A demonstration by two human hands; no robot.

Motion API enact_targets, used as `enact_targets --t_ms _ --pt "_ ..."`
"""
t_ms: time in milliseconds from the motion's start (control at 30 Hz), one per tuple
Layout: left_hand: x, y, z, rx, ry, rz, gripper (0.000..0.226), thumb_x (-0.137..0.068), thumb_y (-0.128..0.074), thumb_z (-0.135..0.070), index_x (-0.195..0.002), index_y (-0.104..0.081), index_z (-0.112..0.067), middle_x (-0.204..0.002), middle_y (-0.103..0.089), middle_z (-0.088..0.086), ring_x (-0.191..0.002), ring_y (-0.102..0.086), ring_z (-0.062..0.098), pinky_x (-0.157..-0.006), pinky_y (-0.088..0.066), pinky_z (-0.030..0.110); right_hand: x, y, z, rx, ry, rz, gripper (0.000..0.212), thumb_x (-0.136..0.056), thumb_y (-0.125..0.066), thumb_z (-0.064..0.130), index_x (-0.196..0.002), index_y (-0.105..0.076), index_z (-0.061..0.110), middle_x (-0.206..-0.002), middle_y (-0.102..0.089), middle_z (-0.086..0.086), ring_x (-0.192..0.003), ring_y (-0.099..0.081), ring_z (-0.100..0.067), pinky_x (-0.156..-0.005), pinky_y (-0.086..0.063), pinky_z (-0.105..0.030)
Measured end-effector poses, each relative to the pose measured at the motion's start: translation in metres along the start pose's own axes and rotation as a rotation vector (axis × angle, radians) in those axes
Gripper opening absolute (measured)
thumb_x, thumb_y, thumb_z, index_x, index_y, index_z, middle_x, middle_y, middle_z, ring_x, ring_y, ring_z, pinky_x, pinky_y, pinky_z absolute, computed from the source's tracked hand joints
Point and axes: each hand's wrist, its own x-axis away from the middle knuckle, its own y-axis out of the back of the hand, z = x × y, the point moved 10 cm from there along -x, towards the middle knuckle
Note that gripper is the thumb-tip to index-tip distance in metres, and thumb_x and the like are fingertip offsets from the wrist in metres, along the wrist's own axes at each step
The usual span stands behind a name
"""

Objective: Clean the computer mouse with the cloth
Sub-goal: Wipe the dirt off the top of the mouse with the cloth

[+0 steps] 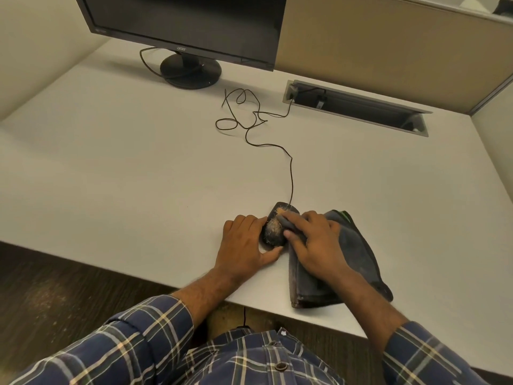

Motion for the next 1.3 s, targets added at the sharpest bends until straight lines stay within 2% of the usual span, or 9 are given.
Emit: enact_targets --t_ms 100,233,367,500,667,867,1000,1200,1300 --pt "0.002 0.0 0.0 -0.005 -0.002 -0.006 0.062 -0.076 -0.054 -0.072 -0.109 -0.062 -0.019 -0.092 -0.06 -0.005 -0.086 -0.051 0.015 -0.077 -0.031 0.028 0.007 -0.005 0.005 0.006 0.026 0.011 0.046 -0.091 -0.053 0.05 -0.136 -0.043 0.045 -0.104 -0.05 0.008 -0.101 -0.043 -0.01 -0.091 -0.02 -0.031" --pt "0.001 0.001 0.001 -0.011 0.008 -0.017 0.066 -0.077 -0.05 -0.077 -0.108 -0.062 -0.02 -0.092 -0.061 -0.005 -0.085 -0.051 0.015 -0.076 -0.034 0.03 0.005 -0.002 0.006 -0.002 0.01 -0.038 0.038 -0.092 -0.057 0.039 -0.13 -0.054 0.038 -0.1 -0.053 0.005 -0.097 -0.048 -0.014 -0.091 -0.028 -0.037" --pt "0.0 0.003 0.001 -0.005 0.014 -0.022 0.068 -0.076 -0.049 -0.079 -0.107 -0.063 -0.019 -0.091 -0.061 -0.005 -0.084 -0.052 0.016 -0.075 -0.034 0.031 0.005 -0.002 0.008 -0.026 0.009 -0.078 0.034 -0.091 -0.059 0.031 -0.125 -0.06 0.034 -0.099 -0.056 0.003 -0.095 -0.05 -0.016 -0.089 -0.028 -0.036" --pt "0.002 0.001 -0.003 0.018 0.062 -0.029 0.056 -0.077 -0.056 -0.068 -0.103 -0.062 -0.019 -0.086 -0.057 -0.004 -0.08 -0.049 0.016 -0.072 -0.035 0.031 0.006 0.0 0.014 -0.007 0.011 -0.081 0.033 -0.089 -0.052 0.03 -0.121 -0.062 0.035 -0.095 -0.054 0.005 -0.091 -0.049 -0.014 -0.085 -0.027 -0.035" --pt "0.004 -0.004 -0.002 0.075 0.112 -0.006 0.052 -0.076 -0.059 -0.057 -0.107 -0.061 -0.016 -0.088 -0.056 -0.003 -0.082 -0.049 0.017 -0.073 -0.037 0.032 0.02 0.0 0.023 0.126 0.142 -0.069 0.026 -0.09 -0.052 0.032 -0.114 -0.059 0.04 -0.088 -0.048 0.007 -0.082 -0.042 -0.011 -0.077 -0.02 -0.031" --pt "0.003 -0.004 -0.001 0.109 0.108 -0.008 0.051 -0.078 -0.061 -0.062 -0.106 -0.061 -0.019 -0.088 -0.056 -0.005 -0.081 -0.047 0.014 -0.073 -0.036 0.03 0.004 0.003 0.01 0.041 -0.014 -0.121 0.024 -0.09 -0.051 0.032 -0.11 -0.065 0.035 -0.087 -0.049 0.008 -0.085 -0.047 -0.012 -0.079 -0.02 -0.03" --pt "0.002 -0.004 0.001 0.126 0.13 -0.004 0.049 -0.075 -0.065 -0.056 -0.107 -0.061 -0.02 -0.088 -0.056 -0.006 -0.082 -0.048 0.015 -0.074 -0.035 0.031 0.013 -0.003 0.01 -0.008 -0.01 -0.127 0.029 -0.089 -0.055 0.037 -0.116 -0.064 0.038 -0.086 -0.051 0.009 -0.084 -0.048 -0.011 -0.078 -0.019 -0.028" --pt "0.003 -0.006 0.008 0.178 0.202 0.03 0.059 -0.067 -0.07 -0.059 -0.112 -0.059 -0.022 -0.095 -0.057 -0.008 -0.09 -0.05 0.013 -0.078 -0.03 0.026 0.011 -0.002 0.011 -0.022 0.037 -0.088 0.028 -0.087 -0.063 0.032 -0.114 -0.066 0.037 -0.086 -0.052 0.009 -0.083 -0.049 -0.012 -0.074 -0.02 -0.032" --pt "0.002 -0.004 0.006 0.184 0.191 0.028 0.067 -0.067 -0.067 -0.064 -0.118 -0.056 -0.023 -0.1 -0.057 -0.008 -0.093 -0.05 0.013 -0.08 -0.034 0.027 0.01 -0.001 0.007 -0.058 0.039 -0.087 0.028 -0.087 -0.065 0.031 -0.115 -0.066 0.035 -0.087 -0.054 0.009 -0.085 -0.05 -0.013 -0.076 -0.024 -0.034"
